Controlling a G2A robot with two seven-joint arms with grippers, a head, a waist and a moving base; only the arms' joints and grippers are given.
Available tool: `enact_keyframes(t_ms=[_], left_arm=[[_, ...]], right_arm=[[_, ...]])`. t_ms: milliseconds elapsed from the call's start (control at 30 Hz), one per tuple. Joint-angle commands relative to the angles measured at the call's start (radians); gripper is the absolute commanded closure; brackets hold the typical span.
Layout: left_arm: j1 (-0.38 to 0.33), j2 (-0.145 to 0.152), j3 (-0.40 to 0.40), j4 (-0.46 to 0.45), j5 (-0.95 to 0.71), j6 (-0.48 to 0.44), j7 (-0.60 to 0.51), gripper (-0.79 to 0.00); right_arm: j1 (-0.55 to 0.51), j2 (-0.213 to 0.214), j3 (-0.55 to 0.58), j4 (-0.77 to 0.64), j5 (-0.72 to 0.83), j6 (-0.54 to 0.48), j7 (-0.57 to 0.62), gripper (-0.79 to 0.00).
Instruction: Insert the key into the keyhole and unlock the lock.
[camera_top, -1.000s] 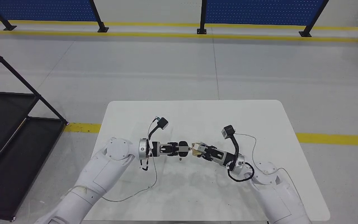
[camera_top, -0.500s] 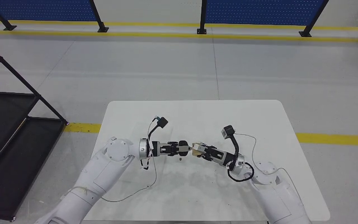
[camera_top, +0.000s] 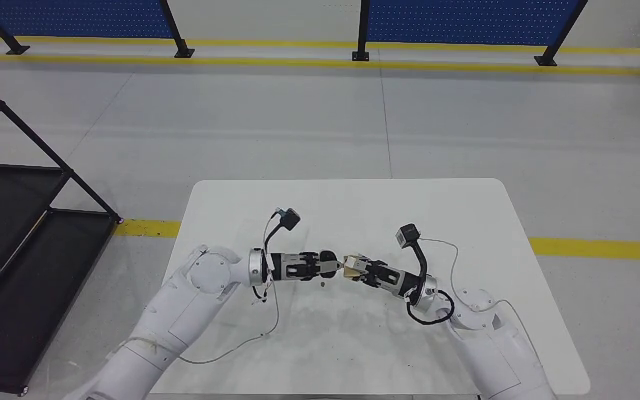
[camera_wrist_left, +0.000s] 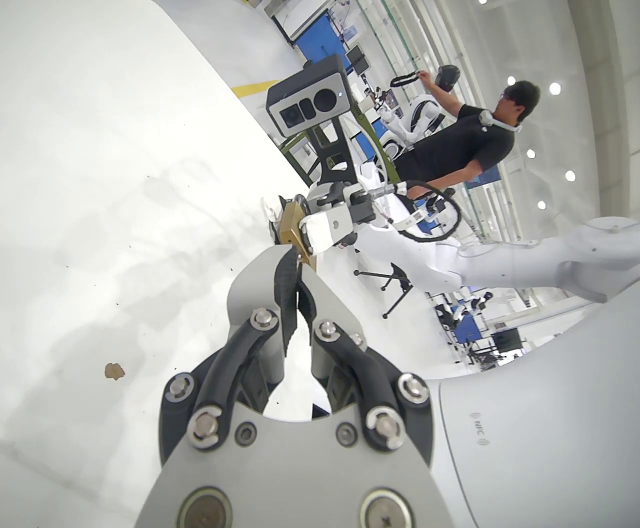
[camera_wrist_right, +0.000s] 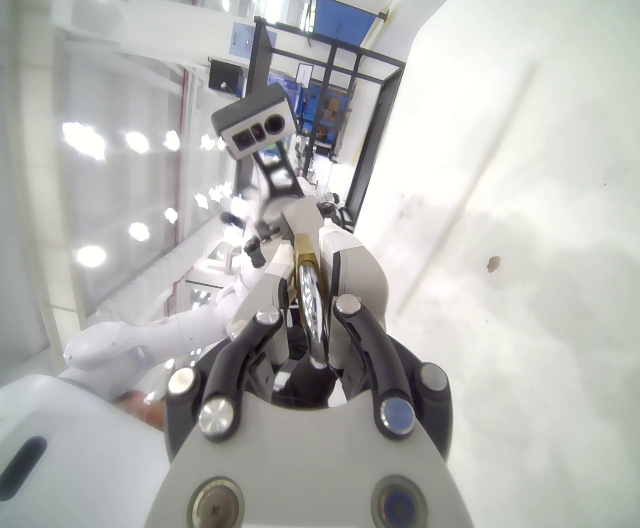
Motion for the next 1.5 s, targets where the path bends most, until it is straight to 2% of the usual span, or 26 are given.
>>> enact_keyframes(t_ms=[0, 333, 667, 900, 1467], left_arm=[[0.004, 0.001, 0.0, -0.008, 0.029, -0.019, 0.012, 0.0], [0.027, 0.004, -0.014, -0.029, 0.148, -0.084, 0.112, 0.0], [0.051, 0.005, -0.018, -0.066, 0.327, -0.109, 0.233, 0.0], [0.078, 0.005, -0.037, -0.106, 0.497, -0.138, 0.368, 0.0], [0.103, 0.006, -0.044, -0.134, 0.702, -0.158, 0.507, 0.0]], right_arm=[[0.0, 0.0, 0.0, 0.0, 0.0, 0.0, 0.0, 0.0], [0.0, 0.0, 0.0, 0.0, 0.0, 0.0, 0.0, 0.0], [0.0, 0.0, 0.0, 0.0, 0.0, 0.0, 0.0, 0.0], [0.0, 0.0, 0.0, 0.0, 0.0, 0.0, 0.0, 0.0], [0.0, 0.0, 0.0, 0.0, 0.0, 0.0, 0.0, 0.0]])
